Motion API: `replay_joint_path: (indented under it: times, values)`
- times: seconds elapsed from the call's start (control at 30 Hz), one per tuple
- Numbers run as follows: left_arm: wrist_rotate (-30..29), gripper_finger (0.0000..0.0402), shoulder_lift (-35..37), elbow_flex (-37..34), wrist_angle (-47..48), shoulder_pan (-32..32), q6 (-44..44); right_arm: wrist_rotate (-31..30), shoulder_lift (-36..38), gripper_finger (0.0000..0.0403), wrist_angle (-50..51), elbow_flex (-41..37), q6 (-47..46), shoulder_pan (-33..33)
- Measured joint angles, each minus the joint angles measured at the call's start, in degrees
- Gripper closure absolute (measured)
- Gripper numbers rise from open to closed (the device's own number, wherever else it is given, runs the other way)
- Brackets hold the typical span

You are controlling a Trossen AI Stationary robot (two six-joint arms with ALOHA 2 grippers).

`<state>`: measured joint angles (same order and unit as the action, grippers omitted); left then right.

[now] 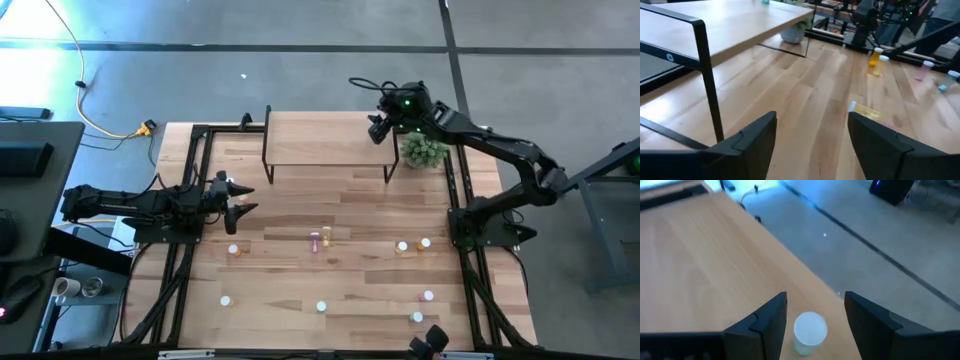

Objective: Pick and place medicine bottles onto shelf by color
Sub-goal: Put the top orange pill bottle on the shelf

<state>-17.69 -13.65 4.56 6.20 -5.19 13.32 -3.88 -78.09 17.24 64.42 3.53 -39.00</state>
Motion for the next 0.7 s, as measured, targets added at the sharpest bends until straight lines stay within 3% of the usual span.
replay_joint_path:
  times: [0.17, 0.33, 0.47, 0.7]
  values:
    - [-1.82, 0.0167, 0.0, 0.98, 1.34, 0.0, -1.73, 0.0, 3.01, 0.0212, -1.07, 0.02, 0.93, 0.02]
    - [-3.82, 0.0168, -0.03, 7.66, 12.5, 0.0, -1.52, 0.0, 5.7, 0.0212, -3.74, 0.04, 1.48, 0.02]
    - [-6.94, 0.0168, -1.41, 11.39, 16.94, -0.03, 2.47, 0.01, 7.38, 0.0212, -5.63, 0.07, 1.91, 0.04]
    - [-6.7, 0.0168, -7.39, 16.97, 22.36, -0.5, 12.22, 0.42, 8.4, 0.0212, -5.75, 0.09, 2.95, 0.02]
